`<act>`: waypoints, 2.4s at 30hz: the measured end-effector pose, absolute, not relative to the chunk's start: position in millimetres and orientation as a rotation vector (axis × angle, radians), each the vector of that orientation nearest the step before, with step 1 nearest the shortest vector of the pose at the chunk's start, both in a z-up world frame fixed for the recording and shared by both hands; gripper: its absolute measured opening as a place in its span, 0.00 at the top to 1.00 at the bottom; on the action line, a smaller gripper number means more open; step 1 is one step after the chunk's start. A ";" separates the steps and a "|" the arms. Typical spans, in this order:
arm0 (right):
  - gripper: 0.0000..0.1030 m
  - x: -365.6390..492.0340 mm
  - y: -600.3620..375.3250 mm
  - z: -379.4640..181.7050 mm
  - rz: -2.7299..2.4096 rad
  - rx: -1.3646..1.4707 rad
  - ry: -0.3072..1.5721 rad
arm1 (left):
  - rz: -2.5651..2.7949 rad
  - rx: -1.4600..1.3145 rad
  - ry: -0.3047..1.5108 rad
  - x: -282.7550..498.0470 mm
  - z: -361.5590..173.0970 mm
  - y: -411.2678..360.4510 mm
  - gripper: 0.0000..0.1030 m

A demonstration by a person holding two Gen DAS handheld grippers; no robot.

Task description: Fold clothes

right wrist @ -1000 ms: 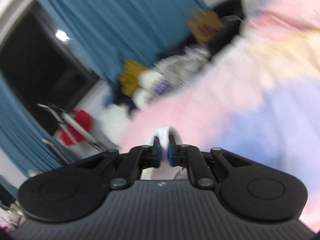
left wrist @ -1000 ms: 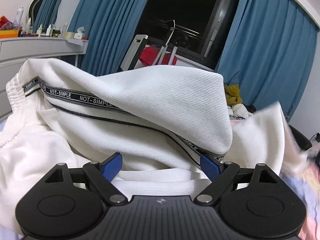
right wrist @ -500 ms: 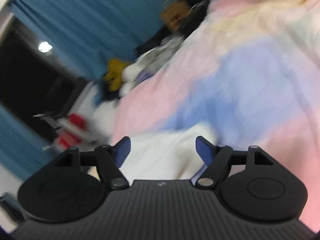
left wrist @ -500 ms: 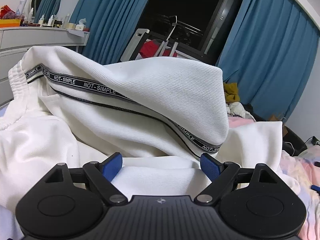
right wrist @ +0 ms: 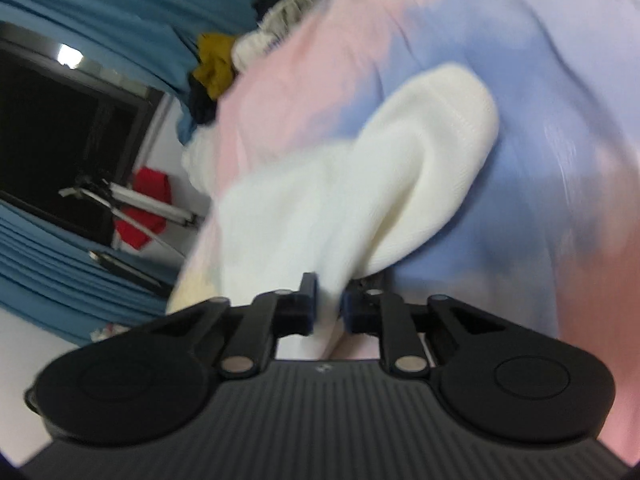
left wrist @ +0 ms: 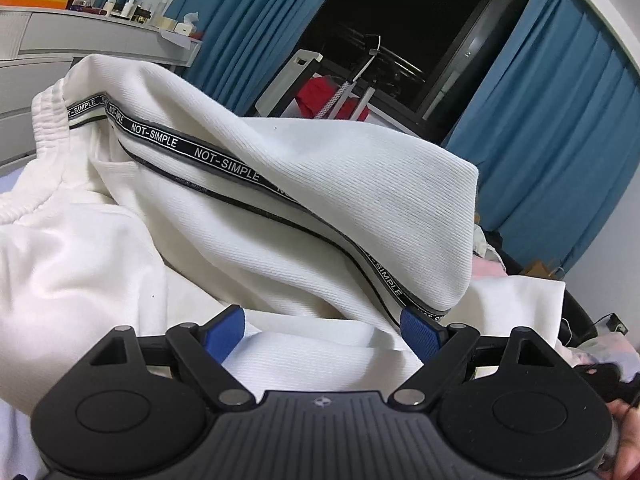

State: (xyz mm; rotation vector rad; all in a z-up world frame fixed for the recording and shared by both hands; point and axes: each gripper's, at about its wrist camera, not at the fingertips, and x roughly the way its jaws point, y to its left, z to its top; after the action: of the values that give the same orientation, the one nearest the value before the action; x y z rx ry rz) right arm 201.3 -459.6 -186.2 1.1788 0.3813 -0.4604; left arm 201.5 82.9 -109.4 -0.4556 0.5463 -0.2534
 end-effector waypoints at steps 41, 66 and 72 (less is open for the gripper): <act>0.26 62.9 -537.2 -194.4 -0.767 1.344 0.269 | 0.100 -1.180 0.769 162.9 -148.9 280.9 0.32; 0.92 29.8 -554.1 -195.4 -1.001 1.316 0.255 | 0.136 -0.811 0.823 110.3 -83.0 298.6 0.72; 0.90 15.9 -563.5 -226.5 -1.007 1.492 0.274 | 0.091 -0.831 0.850 81.1 -90.9 308.9 0.69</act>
State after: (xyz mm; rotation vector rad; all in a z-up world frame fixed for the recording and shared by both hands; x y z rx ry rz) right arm 15.9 -563.5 -226.5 1.4917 0.2737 -1.0067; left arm 81.1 308.9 -90.9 -0.8308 0.8498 0.0914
